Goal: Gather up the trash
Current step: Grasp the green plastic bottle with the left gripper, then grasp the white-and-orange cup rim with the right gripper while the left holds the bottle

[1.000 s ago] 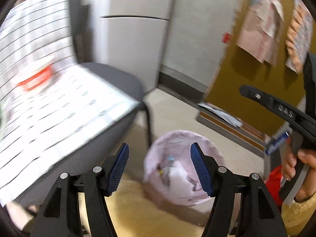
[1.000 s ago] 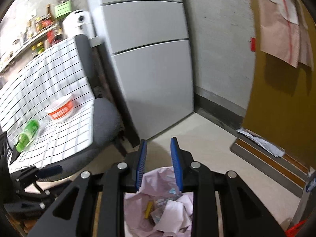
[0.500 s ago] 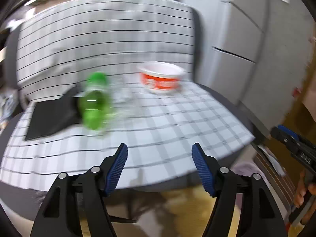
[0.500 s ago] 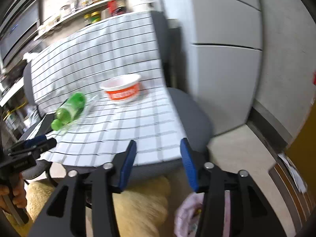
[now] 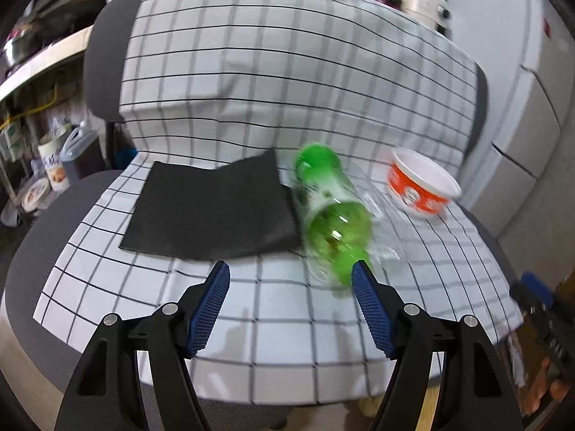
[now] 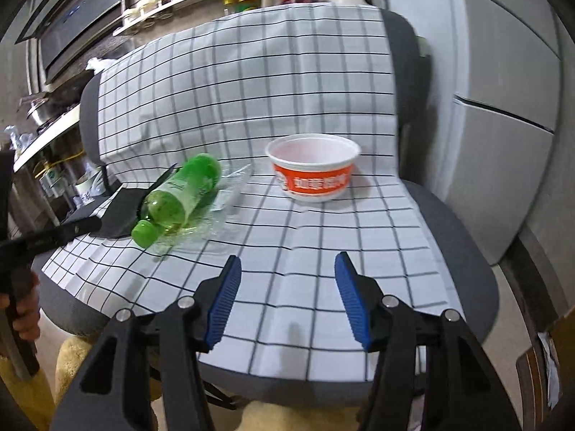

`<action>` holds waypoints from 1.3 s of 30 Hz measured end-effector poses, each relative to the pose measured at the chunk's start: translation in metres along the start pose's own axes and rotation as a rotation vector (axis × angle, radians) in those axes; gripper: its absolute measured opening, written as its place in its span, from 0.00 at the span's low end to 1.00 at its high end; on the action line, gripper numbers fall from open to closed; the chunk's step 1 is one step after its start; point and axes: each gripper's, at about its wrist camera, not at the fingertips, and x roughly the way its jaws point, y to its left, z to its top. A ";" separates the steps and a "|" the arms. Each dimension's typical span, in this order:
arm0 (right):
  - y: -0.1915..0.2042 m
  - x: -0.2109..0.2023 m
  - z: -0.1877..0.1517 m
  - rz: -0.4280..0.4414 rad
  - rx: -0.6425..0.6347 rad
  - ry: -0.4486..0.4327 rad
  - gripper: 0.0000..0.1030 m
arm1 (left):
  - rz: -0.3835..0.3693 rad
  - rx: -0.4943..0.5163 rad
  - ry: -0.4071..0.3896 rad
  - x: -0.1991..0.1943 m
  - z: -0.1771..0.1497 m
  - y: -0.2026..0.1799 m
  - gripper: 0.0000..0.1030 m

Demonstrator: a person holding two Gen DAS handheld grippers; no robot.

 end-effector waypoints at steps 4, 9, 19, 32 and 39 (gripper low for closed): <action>0.002 0.007 0.003 -0.007 -0.019 -0.005 0.55 | -0.014 -0.011 0.020 0.011 0.012 0.006 0.69; -0.005 0.014 0.006 -0.012 0.006 -0.009 0.55 | -0.055 0.040 0.035 0.032 0.040 -0.026 0.80; -0.033 0.021 0.002 -0.038 0.045 -0.018 0.56 | 0.060 0.150 0.232 0.130 0.078 -0.076 0.71; -0.039 0.012 -0.002 -0.048 0.053 -0.028 0.56 | -0.023 0.087 0.095 0.089 0.066 -0.065 0.56; -0.032 0.028 0.025 -0.046 0.045 -0.047 0.56 | -0.067 0.053 0.001 0.020 0.030 -0.056 0.56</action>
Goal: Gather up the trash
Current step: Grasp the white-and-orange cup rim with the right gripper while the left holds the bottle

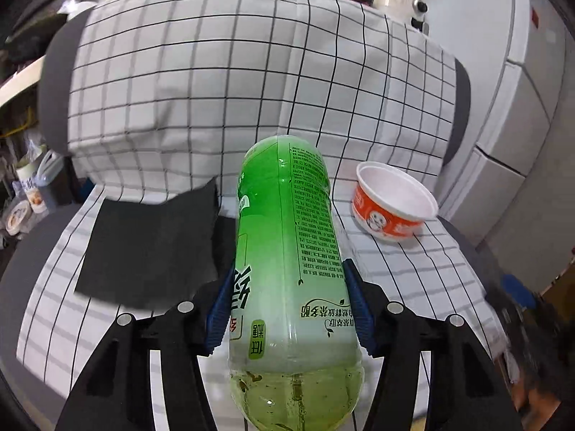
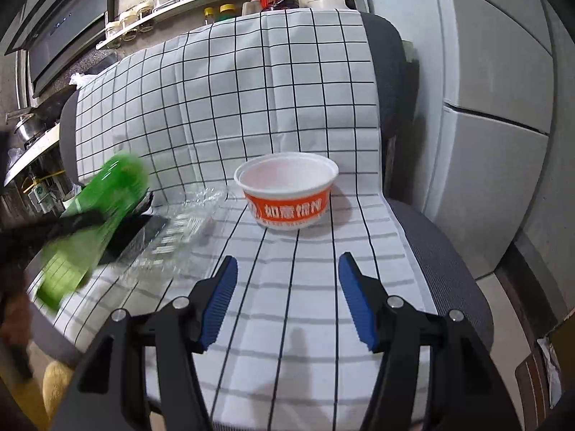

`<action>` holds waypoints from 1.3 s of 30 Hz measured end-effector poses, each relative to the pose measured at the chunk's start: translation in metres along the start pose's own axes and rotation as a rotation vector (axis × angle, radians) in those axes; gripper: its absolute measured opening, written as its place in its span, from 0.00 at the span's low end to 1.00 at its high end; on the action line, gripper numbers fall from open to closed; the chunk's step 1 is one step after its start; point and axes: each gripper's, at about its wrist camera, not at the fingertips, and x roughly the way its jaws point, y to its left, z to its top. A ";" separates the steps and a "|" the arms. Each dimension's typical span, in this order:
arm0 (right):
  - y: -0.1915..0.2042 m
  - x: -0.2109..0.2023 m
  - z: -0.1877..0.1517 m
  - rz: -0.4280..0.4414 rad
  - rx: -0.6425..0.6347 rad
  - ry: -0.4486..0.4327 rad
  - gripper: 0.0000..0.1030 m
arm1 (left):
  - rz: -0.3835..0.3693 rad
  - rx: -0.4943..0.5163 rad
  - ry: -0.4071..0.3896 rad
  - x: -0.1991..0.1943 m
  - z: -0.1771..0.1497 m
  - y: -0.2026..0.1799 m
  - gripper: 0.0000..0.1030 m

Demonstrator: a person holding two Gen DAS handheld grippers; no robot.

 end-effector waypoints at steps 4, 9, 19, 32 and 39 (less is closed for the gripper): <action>-0.004 0.027 0.021 -0.012 0.029 0.009 0.39 | 0.003 -0.015 -0.026 -0.018 -0.021 0.005 0.56; -0.018 0.075 0.059 -0.064 0.073 0.031 0.24 | 0.007 -0.019 -0.022 -0.014 -0.020 0.014 0.56; -0.061 0.150 0.075 0.016 0.347 0.174 0.23 | 0.005 -0.017 -0.022 0.001 -0.017 0.022 0.56; -0.047 0.038 0.048 0.066 0.299 0.082 0.06 | -0.047 0.055 -0.035 -0.031 -0.046 -0.014 0.57; -0.057 -0.046 -0.009 0.052 0.277 0.071 0.06 | -0.079 0.126 -0.029 -0.043 -0.076 -0.055 0.57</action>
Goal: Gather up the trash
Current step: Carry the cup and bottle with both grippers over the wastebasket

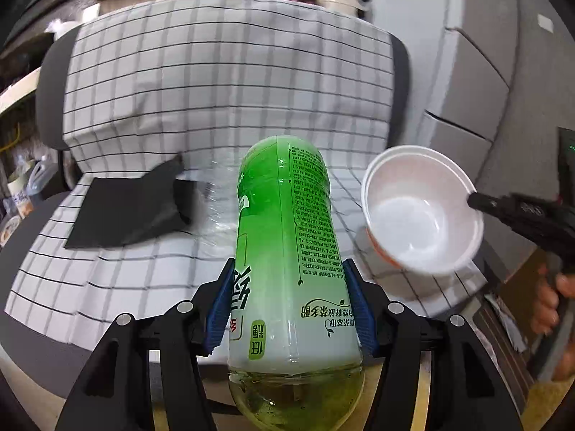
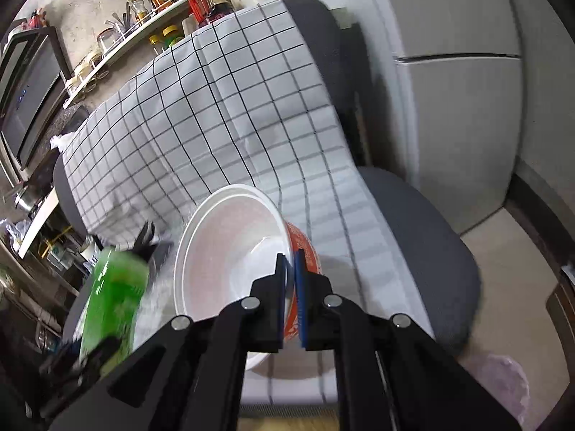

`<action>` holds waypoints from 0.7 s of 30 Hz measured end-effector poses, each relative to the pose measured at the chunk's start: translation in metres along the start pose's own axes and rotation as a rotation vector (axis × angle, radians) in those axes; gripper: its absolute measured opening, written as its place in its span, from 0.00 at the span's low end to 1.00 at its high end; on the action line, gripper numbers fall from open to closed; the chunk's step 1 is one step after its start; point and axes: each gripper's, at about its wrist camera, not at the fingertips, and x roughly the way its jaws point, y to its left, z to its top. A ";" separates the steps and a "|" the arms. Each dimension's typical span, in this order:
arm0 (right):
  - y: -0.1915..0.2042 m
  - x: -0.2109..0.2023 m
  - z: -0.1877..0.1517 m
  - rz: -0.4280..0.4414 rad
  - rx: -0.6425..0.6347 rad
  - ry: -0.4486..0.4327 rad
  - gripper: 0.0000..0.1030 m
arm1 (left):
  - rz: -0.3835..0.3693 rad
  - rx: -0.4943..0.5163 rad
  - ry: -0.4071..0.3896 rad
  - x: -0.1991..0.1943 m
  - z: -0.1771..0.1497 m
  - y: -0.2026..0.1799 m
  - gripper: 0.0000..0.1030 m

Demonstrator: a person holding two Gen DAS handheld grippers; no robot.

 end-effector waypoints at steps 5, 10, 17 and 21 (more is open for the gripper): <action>-0.027 -0.040 -0.038 -0.019 0.047 -0.001 0.05 | -0.025 0.053 0.011 0.004 -0.012 -0.029 0.56; -0.056 -0.080 -0.061 -0.068 0.097 -0.036 0.05 | -0.117 0.093 0.050 0.013 -0.026 -0.062 0.56; -0.102 -0.131 -0.084 -0.202 0.152 -0.060 0.06 | -0.261 0.164 0.072 0.024 -0.029 -0.120 0.56; -0.127 -0.155 -0.096 -0.300 0.188 -0.070 0.06 | -0.318 0.193 0.068 0.027 -0.029 -0.146 0.57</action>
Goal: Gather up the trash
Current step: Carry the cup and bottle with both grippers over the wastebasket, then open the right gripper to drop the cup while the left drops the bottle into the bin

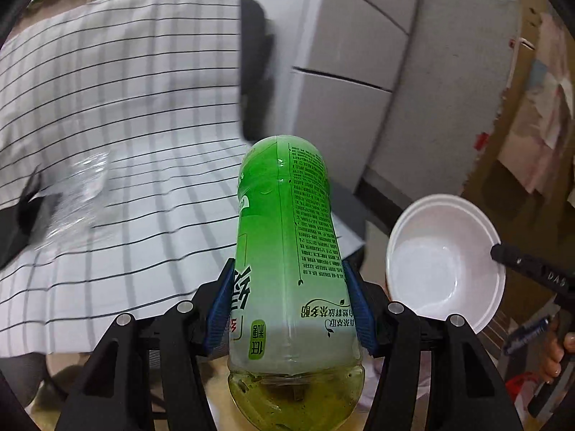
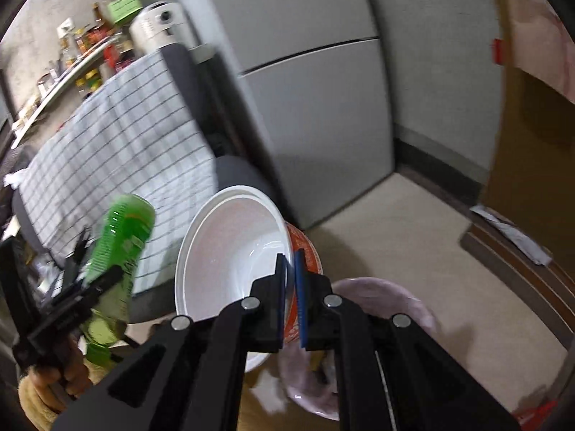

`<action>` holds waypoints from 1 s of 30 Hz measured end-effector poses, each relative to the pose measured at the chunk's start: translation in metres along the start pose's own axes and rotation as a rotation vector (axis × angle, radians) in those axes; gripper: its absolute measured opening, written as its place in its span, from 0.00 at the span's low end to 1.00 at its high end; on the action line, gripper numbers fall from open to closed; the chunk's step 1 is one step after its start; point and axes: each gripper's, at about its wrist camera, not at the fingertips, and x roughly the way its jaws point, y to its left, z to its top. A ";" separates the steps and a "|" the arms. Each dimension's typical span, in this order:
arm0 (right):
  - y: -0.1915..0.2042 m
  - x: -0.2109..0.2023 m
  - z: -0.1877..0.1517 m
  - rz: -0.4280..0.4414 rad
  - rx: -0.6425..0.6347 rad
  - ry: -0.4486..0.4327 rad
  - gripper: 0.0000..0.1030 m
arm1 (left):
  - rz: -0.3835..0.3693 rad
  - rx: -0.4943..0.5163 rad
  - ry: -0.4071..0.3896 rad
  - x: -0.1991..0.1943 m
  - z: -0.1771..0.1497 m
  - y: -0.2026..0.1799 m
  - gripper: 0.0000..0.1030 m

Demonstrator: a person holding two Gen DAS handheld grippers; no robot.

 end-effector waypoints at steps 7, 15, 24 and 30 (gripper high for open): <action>-0.037 0.011 -0.015 -0.074 0.068 0.039 0.07 | -0.045 0.036 0.032 0.016 -0.004 -0.020 0.57; -0.035 0.023 -0.023 -0.090 0.065 0.067 0.22 | -0.040 0.033 0.055 0.017 -0.014 -0.015 0.57; -0.006 0.023 -0.019 -0.057 -0.015 0.031 0.23 | -0.076 0.065 0.090 0.014 -0.029 -0.014 0.57; 0.001 0.020 -0.022 -0.068 -0.059 0.011 0.23 | -0.127 0.132 0.096 0.020 -0.032 -0.043 0.57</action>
